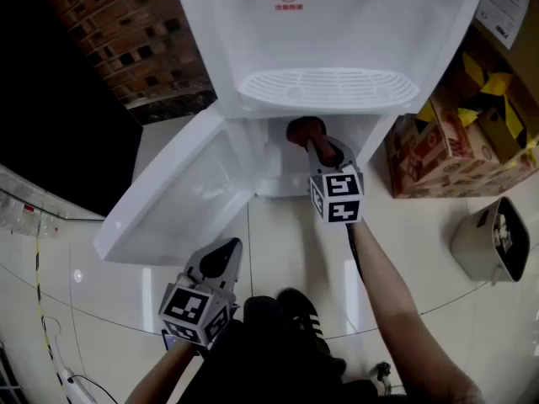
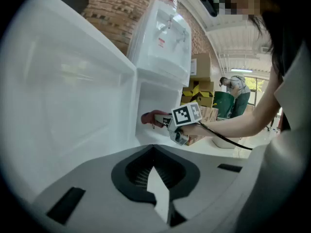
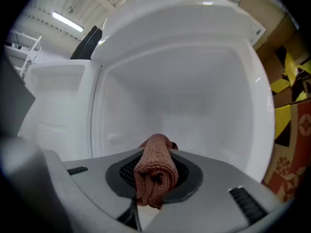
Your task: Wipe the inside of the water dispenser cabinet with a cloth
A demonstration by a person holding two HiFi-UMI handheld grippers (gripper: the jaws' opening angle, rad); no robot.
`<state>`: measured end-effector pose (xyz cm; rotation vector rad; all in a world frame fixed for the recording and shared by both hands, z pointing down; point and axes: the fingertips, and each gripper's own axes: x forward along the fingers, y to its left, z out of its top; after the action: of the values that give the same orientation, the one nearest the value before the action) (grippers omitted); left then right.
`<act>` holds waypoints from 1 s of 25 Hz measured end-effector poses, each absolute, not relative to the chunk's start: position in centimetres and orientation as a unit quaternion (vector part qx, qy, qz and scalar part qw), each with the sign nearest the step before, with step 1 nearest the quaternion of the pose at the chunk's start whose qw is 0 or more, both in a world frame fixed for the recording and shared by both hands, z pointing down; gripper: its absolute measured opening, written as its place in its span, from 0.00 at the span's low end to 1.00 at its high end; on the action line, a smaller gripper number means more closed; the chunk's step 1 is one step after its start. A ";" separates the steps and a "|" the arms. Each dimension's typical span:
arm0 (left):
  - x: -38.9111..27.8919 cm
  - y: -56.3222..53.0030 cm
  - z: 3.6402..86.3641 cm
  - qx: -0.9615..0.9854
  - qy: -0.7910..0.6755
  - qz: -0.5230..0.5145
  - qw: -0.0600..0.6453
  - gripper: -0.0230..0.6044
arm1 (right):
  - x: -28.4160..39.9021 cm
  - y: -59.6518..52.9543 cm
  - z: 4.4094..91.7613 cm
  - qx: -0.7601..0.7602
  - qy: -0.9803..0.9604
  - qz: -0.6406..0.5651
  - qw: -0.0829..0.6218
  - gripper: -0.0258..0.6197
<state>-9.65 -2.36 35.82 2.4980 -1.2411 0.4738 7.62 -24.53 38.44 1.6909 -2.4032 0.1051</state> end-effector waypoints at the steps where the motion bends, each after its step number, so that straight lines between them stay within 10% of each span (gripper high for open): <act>1: -9.2 -3.3 35.8 0.875 -0.430 0.164 0.152 0.00 | 6.9 -25.4 38.4 0.568 -0.816 0.033 0.101 0.17; 25: -2.5 -7.3 34.9 0.894 -0.410 0.135 0.118 0.00 | -0.2 -22.7 47.8 0.510 -0.835 0.101 0.179 0.17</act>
<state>-2.53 -7.31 34.87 2.6162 -1.2008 0.3958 -0.16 -22.69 47.84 1.4405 -2.3611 0.2867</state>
